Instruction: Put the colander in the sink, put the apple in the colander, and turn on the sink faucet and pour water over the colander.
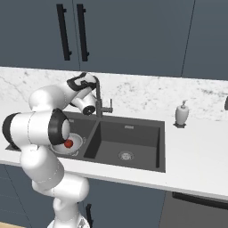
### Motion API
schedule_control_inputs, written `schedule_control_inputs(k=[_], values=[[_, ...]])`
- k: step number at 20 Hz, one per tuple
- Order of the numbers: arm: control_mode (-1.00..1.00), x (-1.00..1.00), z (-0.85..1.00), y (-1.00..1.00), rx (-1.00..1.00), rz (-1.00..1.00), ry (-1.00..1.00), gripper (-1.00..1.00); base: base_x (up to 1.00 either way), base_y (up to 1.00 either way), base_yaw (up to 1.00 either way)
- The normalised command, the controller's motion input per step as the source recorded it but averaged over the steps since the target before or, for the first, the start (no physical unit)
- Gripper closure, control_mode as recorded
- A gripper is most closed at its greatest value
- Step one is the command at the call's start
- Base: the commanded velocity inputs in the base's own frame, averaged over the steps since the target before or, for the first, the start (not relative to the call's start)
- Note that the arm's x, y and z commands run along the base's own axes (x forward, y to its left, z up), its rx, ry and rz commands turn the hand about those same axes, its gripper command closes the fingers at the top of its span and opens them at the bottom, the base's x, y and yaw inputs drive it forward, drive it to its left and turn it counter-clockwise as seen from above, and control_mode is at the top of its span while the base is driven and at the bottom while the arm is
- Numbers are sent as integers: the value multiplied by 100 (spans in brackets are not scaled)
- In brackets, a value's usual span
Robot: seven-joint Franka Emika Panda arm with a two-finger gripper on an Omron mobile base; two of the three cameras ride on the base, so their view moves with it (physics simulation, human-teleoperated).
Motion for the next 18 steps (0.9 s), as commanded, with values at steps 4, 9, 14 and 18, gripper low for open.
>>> schedule_control_inputs(k=[4,9,14,18], values=[[-100,12,0,9,-12,-10,0,-100,0,0,0],[-100,5,0,8,-11,-10,0,-100,0,0,0],[-100,0,-3,6,-12,-9,0,-100,0,0,0],[-100,1,0,4,-10,-8,0,-100,0,0,0]])
